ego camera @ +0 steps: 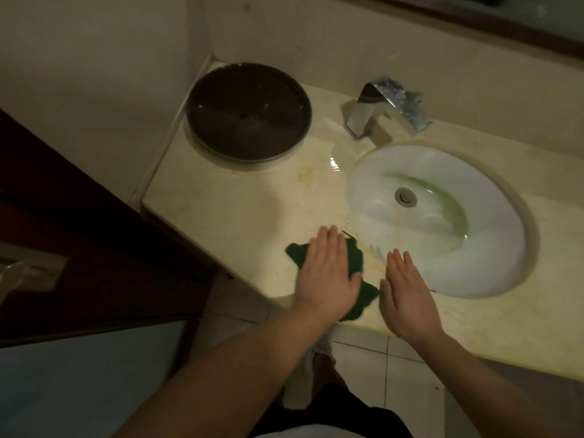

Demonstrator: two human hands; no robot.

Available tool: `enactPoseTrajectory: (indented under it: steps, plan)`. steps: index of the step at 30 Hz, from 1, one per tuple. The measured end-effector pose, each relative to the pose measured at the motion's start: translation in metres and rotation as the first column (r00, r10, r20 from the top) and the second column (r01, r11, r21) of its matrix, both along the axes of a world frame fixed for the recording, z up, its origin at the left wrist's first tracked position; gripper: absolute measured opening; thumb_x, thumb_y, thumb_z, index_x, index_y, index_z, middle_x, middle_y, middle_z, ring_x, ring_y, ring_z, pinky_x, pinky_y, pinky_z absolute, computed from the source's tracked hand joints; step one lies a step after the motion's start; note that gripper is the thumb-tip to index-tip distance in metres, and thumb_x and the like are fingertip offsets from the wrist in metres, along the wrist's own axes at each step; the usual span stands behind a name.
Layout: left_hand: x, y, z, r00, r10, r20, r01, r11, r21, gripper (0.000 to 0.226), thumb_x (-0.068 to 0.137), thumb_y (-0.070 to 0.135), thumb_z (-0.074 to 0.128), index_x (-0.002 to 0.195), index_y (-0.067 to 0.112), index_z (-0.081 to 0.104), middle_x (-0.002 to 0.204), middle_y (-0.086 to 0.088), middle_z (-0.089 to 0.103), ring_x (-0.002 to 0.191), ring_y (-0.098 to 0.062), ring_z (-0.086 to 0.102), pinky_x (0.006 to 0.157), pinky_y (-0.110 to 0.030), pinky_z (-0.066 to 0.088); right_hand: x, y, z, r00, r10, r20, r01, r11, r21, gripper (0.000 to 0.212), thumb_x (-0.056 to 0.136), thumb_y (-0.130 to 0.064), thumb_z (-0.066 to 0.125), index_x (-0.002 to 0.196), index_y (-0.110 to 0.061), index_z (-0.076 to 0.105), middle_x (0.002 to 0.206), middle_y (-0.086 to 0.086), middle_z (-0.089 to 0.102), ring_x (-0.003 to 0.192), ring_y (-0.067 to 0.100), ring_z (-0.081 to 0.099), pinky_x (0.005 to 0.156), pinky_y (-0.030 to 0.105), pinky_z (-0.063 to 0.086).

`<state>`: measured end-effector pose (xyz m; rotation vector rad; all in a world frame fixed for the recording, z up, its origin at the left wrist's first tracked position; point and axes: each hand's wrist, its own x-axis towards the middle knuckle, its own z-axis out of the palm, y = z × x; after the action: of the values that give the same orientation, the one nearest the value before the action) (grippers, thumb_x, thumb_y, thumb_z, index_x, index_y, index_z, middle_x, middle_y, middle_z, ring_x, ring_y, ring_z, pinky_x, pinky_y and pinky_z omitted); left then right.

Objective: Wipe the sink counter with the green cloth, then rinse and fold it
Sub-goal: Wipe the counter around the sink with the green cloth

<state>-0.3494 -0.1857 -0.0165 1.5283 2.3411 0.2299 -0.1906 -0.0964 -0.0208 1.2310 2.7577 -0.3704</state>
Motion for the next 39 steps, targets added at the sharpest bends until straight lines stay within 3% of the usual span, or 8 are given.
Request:
enactPoseTrajectory:
  steps: [8, 12, 20, 26, 29, 32, 35, 39]
  plan:
    - [-0.050, 0.001, -0.006, 0.973, 0.227, -0.040, -0.223, 0.972, 0.072, 0.071, 0.096, 0.047, 0.027, 0.153, 0.006, 0.013, 0.162, -0.012, 0.013, 0.149, -0.030, 0.007, 0.122, -0.045, 0.011, -0.007, -0.005, 0.008, 0.985, -0.118, -0.125, 0.101, 0.985, -0.138, 0.054, 0.101, -0.027, 0.035, 0.150, -0.006, 0.028, 0.157, 0.009, 0.029, 0.148, 0.022, 0.015, 0.115, 0.025, 0.008]
    - [-0.016, 0.014, -0.004, 0.982, 0.186, 0.005, -0.186, 0.979, 0.084, 0.070, 0.096, 0.042, 0.028, 0.152, 0.002, 0.015, 0.161, -0.016, 0.014, 0.149, -0.031, 0.007, 0.122, -0.045, 0.010, -0.015, -0.001, 0.014, 0.950, -0.219, -0.223, 0.157, 0.951, -0.265, 0.051, 0.100, -0.029, 0.040, 0.149, -0.012, 0.036, 0.155, 0.003, 0.035, 0.148, 0.019, 0.015, 0.114, 0.026, 0.015]
    - [0.022, 0.035, -0.009, 0.987, 0.148, 0.058, -0.158, 0.956, 0.248, 0.041, 0.093, 0.023, 0.050, 0.130, 0.006, 0.056, 0.139, -0.009, 0.054, 0.138, -0.028, 0.037, 0.118, -0.041, 0.025, 0.008, 0.021, 0.019, 0.928, -0.181, -0.326, 0.129, 0.976, -0.175, 0.026, 0.084, -0.028, 0.066, 0.108, -0.019, 0.071, 0.118, 0.003, 0.065, 0.120, 0.021, 0.051, 0.097, 0.017, 0.030]
    - [0.034, 0.074, 0.020, 0.868, 0.284, 0.406, -0.412, 0.869, 0.273, 0.014, 0.094, 0.016, 0.054, 0.086, 0.015, 0.065, 0.086, 0.003, 0.062, 0.084, -0.012, 0.054, 0.086, -0.036, 0.048, 0.016, 0.056, 0.027, 0.912, -0.215, -0.349, 0.073, 0.922, -0.380, 0.033, 0.086, -0.037, 0.064, 0.117, -0.027, 0.061, 0.114, -0.010, 0.062, 0.106, 0.005, 0.053, 0.089, 0.018, 0.039]
    - [0.044, 0.107, 0.051, 0.865, 0.279, 0.416, -0.430, 0.840, 0.332, 0.013, 0.091, 0.014, 0.057, 0.083, 0.011, 0.067, 0.082, 0.000, 0.064, 0.076, -0.013, 0.058, 0.076, -0.026, 0.049, 0.020, 0.085, 0.037, 0.902, -0.198, -0.382, -0.025, 0.862, -0.507, 0.033, 0.086, -0.035, 0.065, 0.117, -0.025, 0.059, 0.109, -0.010, 0.065, 0.100, 0.003, 0.058, 0.090, 0.026, 0.048]
    - [0.057, 0.139, 0.094, 0.838, 0.268, 0.475, -0.488, 0.757, 0.435, 0.013, 0.092, 0.012, 0.057, 0.081, 0.012, 0.064, 0.078, -0.002, 0.063, 0.071, -0.009, 0.057, 0.065, -0.009, 0.040, 0.029, 0.116, 0.050, 0.866, -0.213, -0.452, -0.066, 0.848, -0.526, 0.030, 0.086, -0.034, 0.066, 0.114, -0.024, 0.062, 0.104, -0.011, 0.067, 0.097, 0.002, 0.060, 0.083, 0.018, 0.046]
    - [0.067, 0.163, 0.142, 0.841, 0.196, 0.505, -0.490, 0.673, 0.554, 0.018, 0.094, 0.011, 0.054, 0.078, 0.019, 0.058, 0.073, 0.002, 0.059, 0.067, -0.007, 0.054, 0.063, -0.011, 0.040, 0.037, 0.147, 0.069, 0.823, -0.225, -0.522, -0.068, 0.873, -0.483, 0.032, 0.085, -0.035, 0.068, 0.114, -0.023, 0.062, 0.103, -0.013, 0.064, 0.095, 0.002, 0.059, 0.079, 0.012, 0.043]
    - [0.077, 0.187, 0.192, 0.860, 0.080, 0.503, -0.426, 0.656, 0.623, 0.019, 0.095, 0.012, 0.053, 0.079, 0.020, 0.057, 0.075, 0.002, 0.056, 0.068, -0.004, 0.049, 0.061, -0.015, 0.040, 0.037, 0.182, 0.093, 0.782, -0.206, -0.589, -0.089, 0.897, -0.433, 0.031, 0.082, -0.032, 0.068, 0.111, -0.021, 0.063, 0.101, -0.008, 0.067, 0.092, 0.007, 0.062, 0.082, 0.028, 0.052]
